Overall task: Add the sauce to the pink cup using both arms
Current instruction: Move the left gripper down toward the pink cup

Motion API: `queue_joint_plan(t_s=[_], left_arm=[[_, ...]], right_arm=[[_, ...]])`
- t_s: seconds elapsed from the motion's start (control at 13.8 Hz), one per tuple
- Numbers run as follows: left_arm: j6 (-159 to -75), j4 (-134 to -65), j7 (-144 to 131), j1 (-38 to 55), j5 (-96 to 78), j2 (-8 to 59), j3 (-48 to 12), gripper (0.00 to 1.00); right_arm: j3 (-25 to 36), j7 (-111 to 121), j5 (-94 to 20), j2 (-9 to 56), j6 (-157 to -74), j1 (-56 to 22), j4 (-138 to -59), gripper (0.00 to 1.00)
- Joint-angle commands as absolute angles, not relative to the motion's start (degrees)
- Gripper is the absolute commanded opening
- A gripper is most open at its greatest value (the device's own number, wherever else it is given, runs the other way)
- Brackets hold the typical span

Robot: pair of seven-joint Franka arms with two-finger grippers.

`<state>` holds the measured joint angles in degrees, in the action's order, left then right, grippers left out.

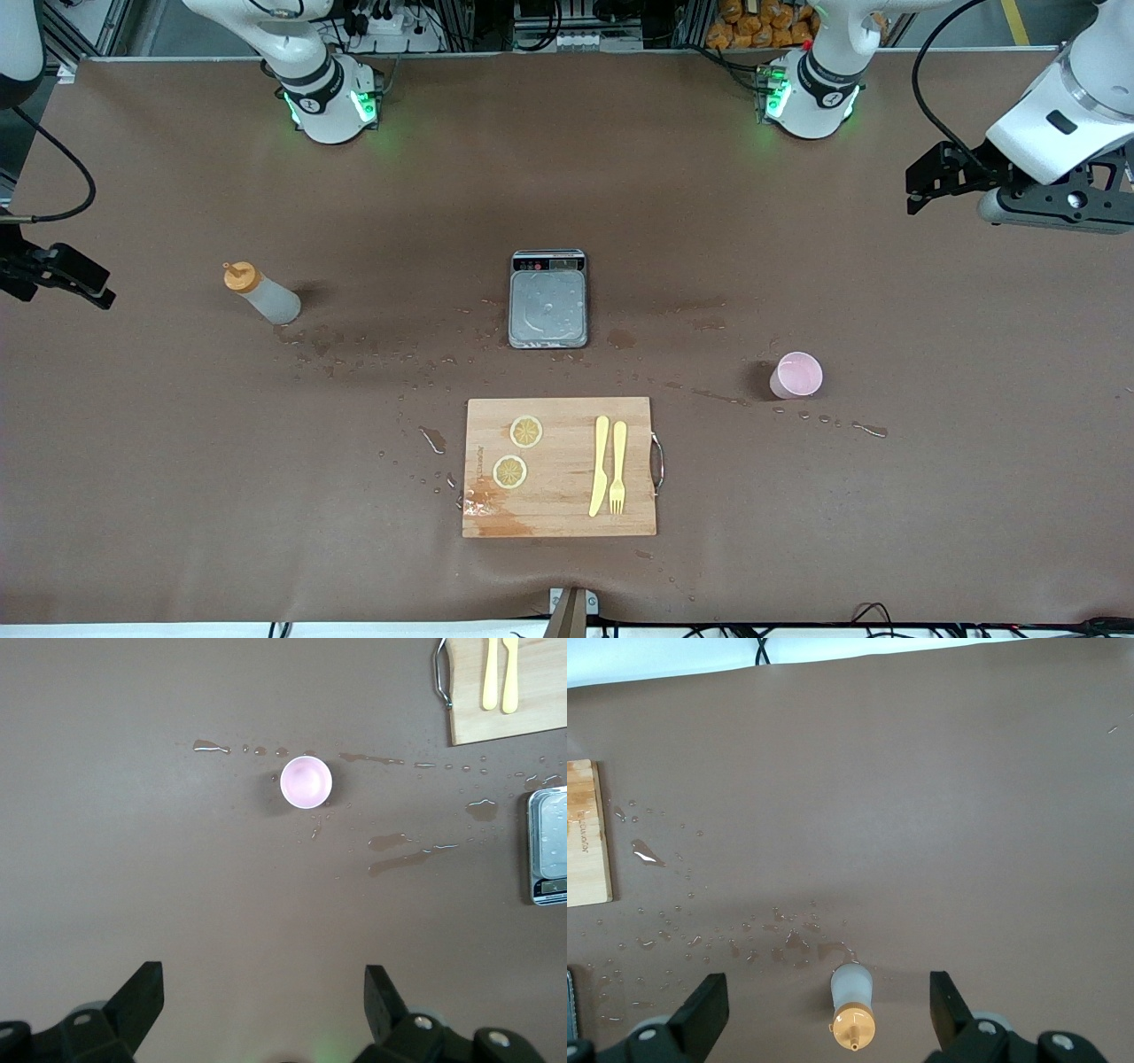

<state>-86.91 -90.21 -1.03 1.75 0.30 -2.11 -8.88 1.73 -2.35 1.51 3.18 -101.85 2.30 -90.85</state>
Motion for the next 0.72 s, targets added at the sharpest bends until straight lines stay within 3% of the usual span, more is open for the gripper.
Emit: queue_joint_plan(t_s=[0.0, 0.65], left_arm=[[-86.0, -90.2, -0.4, 1.6, -0.7, -3.0, -9.3, 1.00], [-86.0, -87.0, 0.8, 1.1, -1.0, 2.3, -8.6, 1.00]], right_arm=[[1.2, -2.6, 1.3, 3.4, -101.2, 3.1, -90.0, 1.00], [1.2, -2.9, 1.3, 3.4, -99.7, 3.9, -90.3, 1.00]])
